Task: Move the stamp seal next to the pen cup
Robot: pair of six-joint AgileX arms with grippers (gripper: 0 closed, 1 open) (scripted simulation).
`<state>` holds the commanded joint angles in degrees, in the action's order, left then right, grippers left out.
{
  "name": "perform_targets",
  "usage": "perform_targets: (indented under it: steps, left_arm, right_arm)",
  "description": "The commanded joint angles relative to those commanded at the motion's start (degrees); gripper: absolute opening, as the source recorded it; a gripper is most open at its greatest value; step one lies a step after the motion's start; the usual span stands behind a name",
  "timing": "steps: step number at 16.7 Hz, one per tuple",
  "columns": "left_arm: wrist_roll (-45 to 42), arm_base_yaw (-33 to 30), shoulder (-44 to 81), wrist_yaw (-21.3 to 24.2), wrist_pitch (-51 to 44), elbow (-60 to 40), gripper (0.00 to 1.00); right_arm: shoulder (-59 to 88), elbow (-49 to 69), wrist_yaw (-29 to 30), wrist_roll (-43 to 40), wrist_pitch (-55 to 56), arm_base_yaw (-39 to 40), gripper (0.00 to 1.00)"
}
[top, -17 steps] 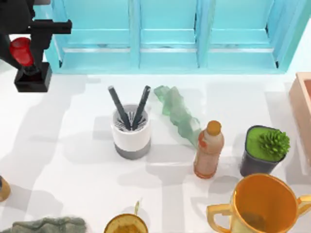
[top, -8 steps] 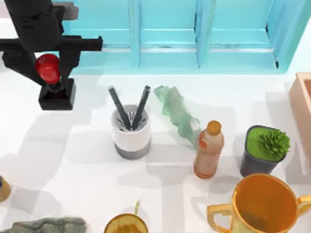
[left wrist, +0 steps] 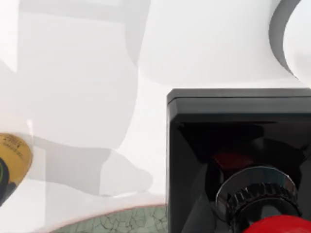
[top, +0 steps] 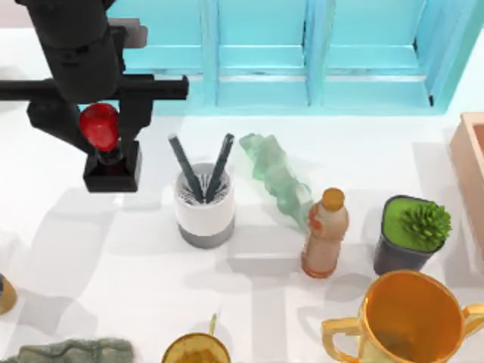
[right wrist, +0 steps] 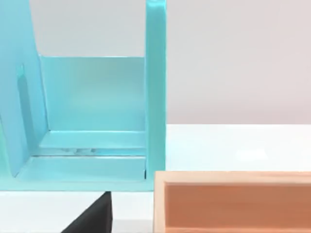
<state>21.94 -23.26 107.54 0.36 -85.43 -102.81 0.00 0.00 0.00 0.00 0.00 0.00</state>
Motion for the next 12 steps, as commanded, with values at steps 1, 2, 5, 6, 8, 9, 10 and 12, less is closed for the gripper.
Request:
perform_targets:
  steps: [1,2,5,6,8,9,10,12]
  left_arm:
    - [0.0,0.0,0.0,0.0,0.2,0.2,0.0]
    - [0.0,0.0,-0.2,0.0,0.8,0.9,0.0]
    - [0.1,-0.2,-0.6,0.0,2.9,3.4,0.0]
    - [0.1,-0.2,-0.7,0.0,3.6,4.0,0.0]
    - [0.1,-0.2,-0.7,0.0,3.7,4.2,0.0]
    - [0.1,-0.2,-0.7,0.0,3.7,4.2,0.0]
    - [0.1,-0.2,-0.7,0.0,3.7,4.2,0.0]
    - [0.1,-0.2,-0.7,0.0,3.7,4.2,0.15]
  right_arm:
    - [0.0,0.0,0.0,0.0,0.0,0.0,1.0]
    - [0.0,0.0,0.0,0.0,0.0,0.0,1.0]
    - [0.0,0.0,0.0,0.0,0.0,0.0,1.0]
    - [0.0,0.0,0.0,0.0,0.0,0.0,1.0]
    - [0.0,0.0,0.0,0.0,0.0,0.0,1.0]
    - [0.0,0.0,0.0,0.0,0.0,0.0,1.0]
    - [0.0,0.0,0.0,0.0,0.0,0.0,1.0]
    - [0.0,0.0,0.0,0.0,0.0,0.0,1.0]
